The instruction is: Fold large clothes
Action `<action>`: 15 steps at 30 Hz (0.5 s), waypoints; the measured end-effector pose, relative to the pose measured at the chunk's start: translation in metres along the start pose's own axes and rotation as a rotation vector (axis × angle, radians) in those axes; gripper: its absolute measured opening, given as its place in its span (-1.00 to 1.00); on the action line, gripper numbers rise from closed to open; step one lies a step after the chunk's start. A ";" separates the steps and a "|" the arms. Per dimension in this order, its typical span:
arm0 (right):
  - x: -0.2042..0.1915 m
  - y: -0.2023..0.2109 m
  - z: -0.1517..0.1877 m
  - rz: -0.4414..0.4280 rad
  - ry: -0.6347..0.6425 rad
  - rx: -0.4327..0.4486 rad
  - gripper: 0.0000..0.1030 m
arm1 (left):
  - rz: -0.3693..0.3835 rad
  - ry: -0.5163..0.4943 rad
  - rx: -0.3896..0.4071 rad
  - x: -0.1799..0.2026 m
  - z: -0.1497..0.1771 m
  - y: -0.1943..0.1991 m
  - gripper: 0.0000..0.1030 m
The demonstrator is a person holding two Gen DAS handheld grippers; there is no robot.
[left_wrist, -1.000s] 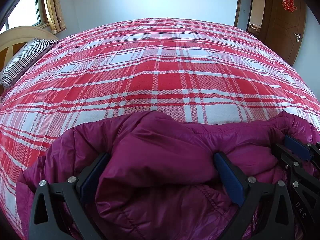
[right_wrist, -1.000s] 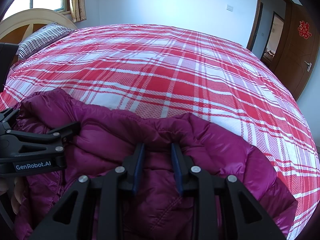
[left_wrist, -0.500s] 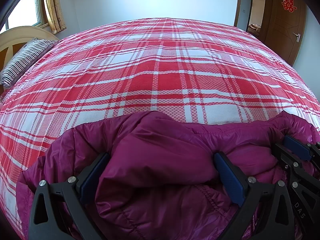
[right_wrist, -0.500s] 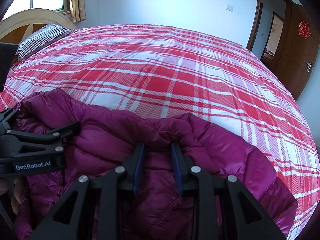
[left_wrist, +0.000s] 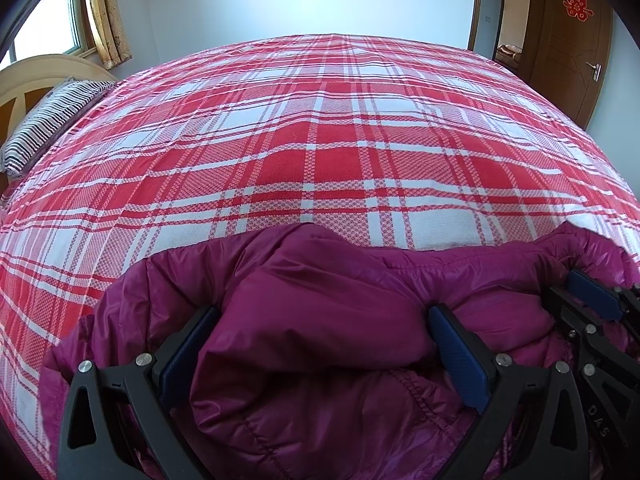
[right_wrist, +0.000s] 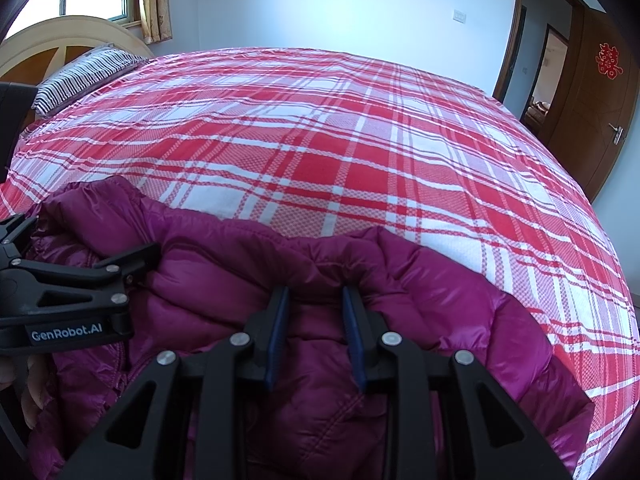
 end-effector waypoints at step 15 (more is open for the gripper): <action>0.059 0.152 0.078 -0.052 -0.047 0.021 0.63 | 0.148 0.006 0.099 -0.126 0.146 0.198 0.98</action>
Point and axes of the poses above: each gripper's, at about its wrist camera, not at the fingertips, and y roughly against the way its jaws point, x to its right, z to its underside, the point moved 1 cm from there along -y, roughly the way its jaws point, and after that the axes turned 2 degrees about y, right-handed, at the moved point
